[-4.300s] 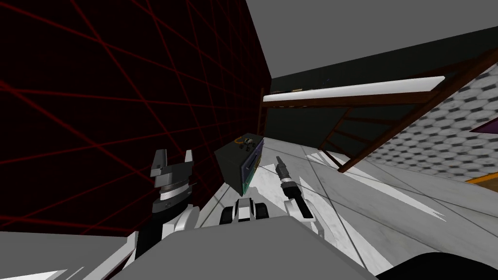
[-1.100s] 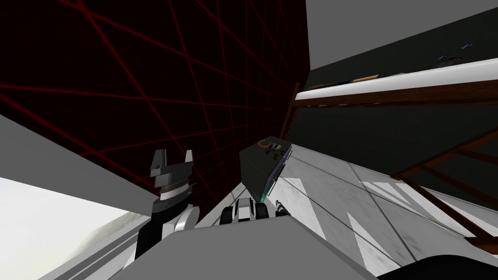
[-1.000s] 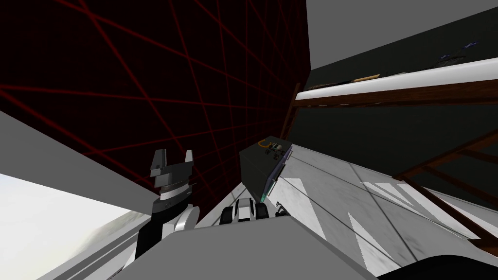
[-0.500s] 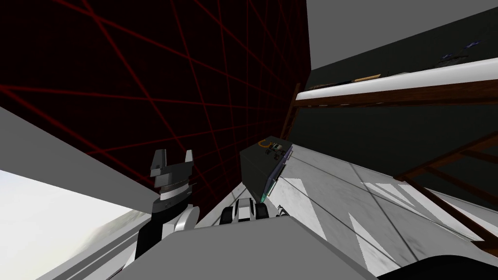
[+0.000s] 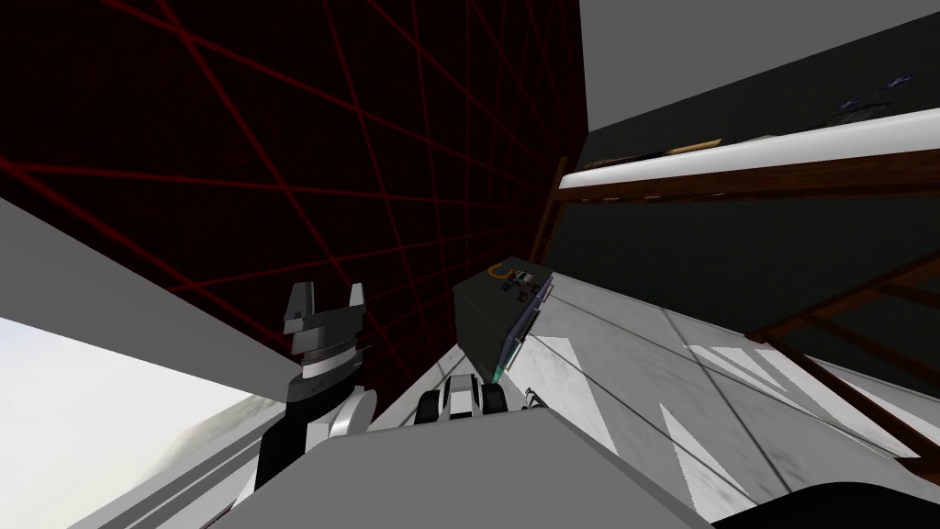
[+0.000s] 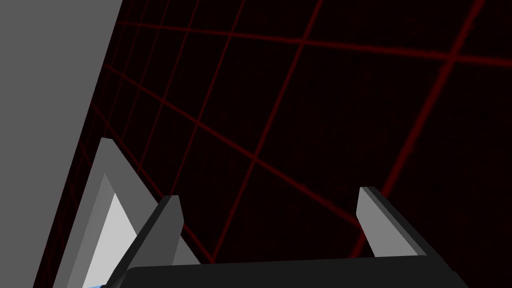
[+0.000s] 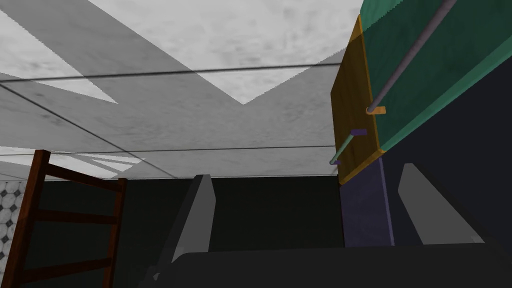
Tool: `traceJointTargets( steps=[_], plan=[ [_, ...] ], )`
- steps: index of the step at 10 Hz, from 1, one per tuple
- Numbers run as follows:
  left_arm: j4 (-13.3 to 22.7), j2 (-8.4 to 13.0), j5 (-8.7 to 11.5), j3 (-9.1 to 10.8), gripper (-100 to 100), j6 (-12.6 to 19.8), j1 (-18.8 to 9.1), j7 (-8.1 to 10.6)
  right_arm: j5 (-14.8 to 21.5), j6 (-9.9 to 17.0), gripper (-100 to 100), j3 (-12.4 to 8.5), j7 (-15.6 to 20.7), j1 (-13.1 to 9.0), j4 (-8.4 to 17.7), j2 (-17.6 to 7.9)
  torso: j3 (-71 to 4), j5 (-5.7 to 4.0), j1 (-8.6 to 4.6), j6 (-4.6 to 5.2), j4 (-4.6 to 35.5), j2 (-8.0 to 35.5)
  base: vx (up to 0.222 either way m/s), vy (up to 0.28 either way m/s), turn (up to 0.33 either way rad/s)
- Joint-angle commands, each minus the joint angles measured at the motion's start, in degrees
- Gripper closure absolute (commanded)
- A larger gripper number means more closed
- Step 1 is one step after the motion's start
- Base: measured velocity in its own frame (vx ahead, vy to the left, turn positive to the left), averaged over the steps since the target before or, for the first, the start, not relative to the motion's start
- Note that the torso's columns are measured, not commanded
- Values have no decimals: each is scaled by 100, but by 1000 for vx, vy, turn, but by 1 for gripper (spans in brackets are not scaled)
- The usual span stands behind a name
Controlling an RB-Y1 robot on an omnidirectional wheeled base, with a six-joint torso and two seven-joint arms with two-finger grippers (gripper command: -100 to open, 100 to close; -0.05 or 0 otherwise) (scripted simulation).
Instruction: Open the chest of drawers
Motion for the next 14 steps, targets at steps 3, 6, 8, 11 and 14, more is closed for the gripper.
traceJointTargets(
  steps=[3,6,8,11,14],
  plan=[
    [0,0,0,0,0,0,0,0,525,418,-100,94,411,-149,252,-102,1,-1,-3,1,0,1,-7,27,32],
    [0,0,0,0,0,0,0,0,904,714,-100,162,721,-255,442,-188,0,-3,-9,1,0,-1,-8,24,34],
    [0,0,0,0,0,0,0,0,1162,915,-100,207,935,-330,580,-248,1,1,1,1,0,1,-7,40,40],
    [0,0,0,0,0,0,0,0,1404,1103,-100,249,1140,-403,717,-303,-1,-2,-5,1,0,-2,5,46,56],
    [0,0,0,-1,0,0,1,0,1733,1358,-100,305,1425,-508,918,-379,-11,0,-1,1,-5,-18,66,82,132]
  ],
)
